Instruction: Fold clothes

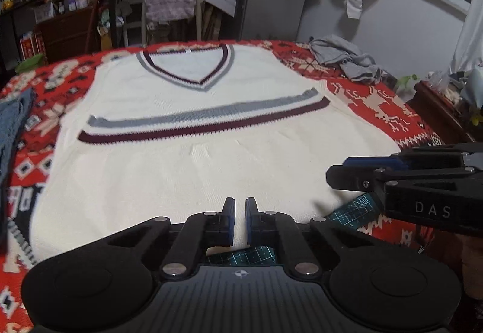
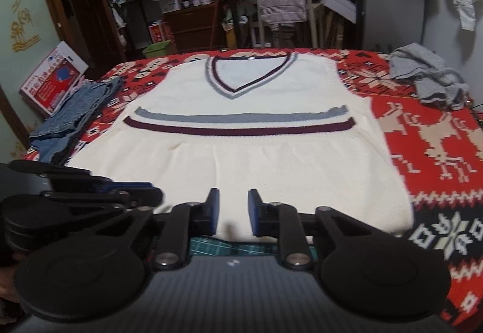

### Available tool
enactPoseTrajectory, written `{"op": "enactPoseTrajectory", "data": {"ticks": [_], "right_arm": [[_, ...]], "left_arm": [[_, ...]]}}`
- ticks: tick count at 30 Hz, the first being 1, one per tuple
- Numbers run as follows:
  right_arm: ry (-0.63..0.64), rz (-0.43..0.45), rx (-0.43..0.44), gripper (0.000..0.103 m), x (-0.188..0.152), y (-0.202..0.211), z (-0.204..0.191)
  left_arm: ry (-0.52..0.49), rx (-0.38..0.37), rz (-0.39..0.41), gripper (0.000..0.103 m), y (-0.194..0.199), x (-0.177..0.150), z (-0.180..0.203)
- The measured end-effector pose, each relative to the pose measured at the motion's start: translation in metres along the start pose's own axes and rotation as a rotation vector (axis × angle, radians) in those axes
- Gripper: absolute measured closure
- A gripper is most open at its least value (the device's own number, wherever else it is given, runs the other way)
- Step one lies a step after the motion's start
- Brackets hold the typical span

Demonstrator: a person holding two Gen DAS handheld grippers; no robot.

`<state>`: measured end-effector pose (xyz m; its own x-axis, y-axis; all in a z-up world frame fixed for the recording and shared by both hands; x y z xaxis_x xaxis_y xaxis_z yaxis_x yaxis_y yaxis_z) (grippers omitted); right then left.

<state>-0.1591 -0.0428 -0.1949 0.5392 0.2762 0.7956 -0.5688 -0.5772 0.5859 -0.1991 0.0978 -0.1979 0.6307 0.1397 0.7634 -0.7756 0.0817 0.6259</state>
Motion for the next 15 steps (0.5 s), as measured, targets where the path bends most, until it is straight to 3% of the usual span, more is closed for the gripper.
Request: {"op": "enactPoseTrajectory", "data": {"ticks": [5,15], "right_arm": [[0.045,-0.02,0.002,0.098,-0.012,-0.015,-0.012],[0.111,-0.039,0.026,0.098,-0.023,-0.027,-0.034]], "left_arm": [[0.14,-0.072,-0.016,0.103,-0.006,-0.003,-0.018],[0.157,-0.103,-0.035,0.102,0.002,-0.018,-0.032]]}}
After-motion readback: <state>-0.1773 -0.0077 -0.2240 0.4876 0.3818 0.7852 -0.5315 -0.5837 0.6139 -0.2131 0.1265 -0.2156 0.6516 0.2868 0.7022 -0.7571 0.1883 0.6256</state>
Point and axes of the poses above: each gripper's, at about its wrist camera, not at the fingertips, and y roughly against the way its jaws point, z to its right, x to its top, the point moved 3 cm from there along -y, roughly the way its jaws point, and after that the axes turned 7 degrees about z, right-handed, at the moved point
